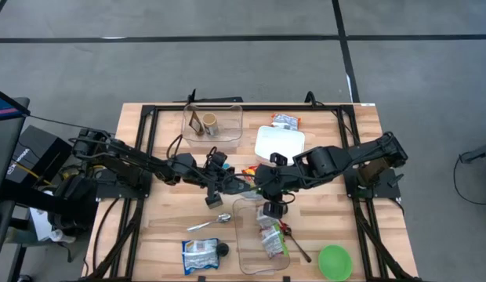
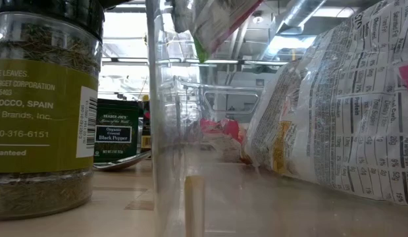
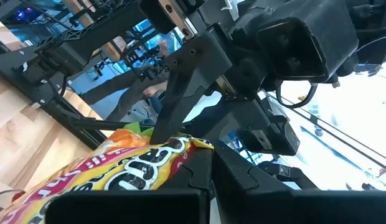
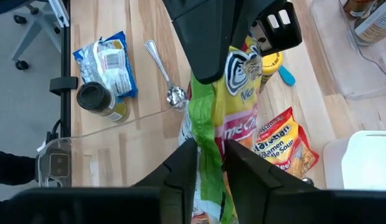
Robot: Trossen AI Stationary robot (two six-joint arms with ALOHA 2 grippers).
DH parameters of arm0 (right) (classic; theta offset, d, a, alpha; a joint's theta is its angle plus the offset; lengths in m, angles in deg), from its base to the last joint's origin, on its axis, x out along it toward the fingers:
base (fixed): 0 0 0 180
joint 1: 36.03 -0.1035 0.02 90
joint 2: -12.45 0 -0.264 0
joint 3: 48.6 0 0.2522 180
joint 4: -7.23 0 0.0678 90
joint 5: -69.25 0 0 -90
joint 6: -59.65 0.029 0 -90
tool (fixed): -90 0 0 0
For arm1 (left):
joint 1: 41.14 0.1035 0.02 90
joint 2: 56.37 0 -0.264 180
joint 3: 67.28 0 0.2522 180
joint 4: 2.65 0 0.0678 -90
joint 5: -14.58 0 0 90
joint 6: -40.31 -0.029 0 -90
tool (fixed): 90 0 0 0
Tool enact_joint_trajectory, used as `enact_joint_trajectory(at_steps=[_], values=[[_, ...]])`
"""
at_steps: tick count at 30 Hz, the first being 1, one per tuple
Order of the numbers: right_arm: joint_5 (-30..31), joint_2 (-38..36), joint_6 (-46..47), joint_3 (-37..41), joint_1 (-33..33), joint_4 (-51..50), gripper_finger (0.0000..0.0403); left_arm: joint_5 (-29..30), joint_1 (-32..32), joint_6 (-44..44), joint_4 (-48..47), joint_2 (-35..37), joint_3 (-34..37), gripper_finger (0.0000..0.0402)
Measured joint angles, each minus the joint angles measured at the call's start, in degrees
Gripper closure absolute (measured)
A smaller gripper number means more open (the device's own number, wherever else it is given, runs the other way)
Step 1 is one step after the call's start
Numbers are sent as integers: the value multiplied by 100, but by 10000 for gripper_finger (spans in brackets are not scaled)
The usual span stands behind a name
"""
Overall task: Pick & Place Food Item
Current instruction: Put the green noodle pack into the bottom transparent bin
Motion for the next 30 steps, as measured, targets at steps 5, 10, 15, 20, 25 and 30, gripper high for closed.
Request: enact_joint_trajectory(at_steps=[5,10,15,20,25,30], values=[[0,-7,-2,0,0,6,353,0,1,-2,11,0,0,402],[-1,-5,-2,0,-4,-9,381,0,-1,-2,-40,0,0,401],[-2,-7,-2,0,-4,-9,398,-2,-1,-4,-47,0,0,396],[-5,-7,24,0,-4,-18,397,-30,-1,-4,-43,0,0,381],[-15,-13,42,1,-7,-31,400,-105,1,-159,-37,0,-2,333],[-15,-16,169,2,-14,-133,401,-582,166,-175,-40,0,-4,281]])
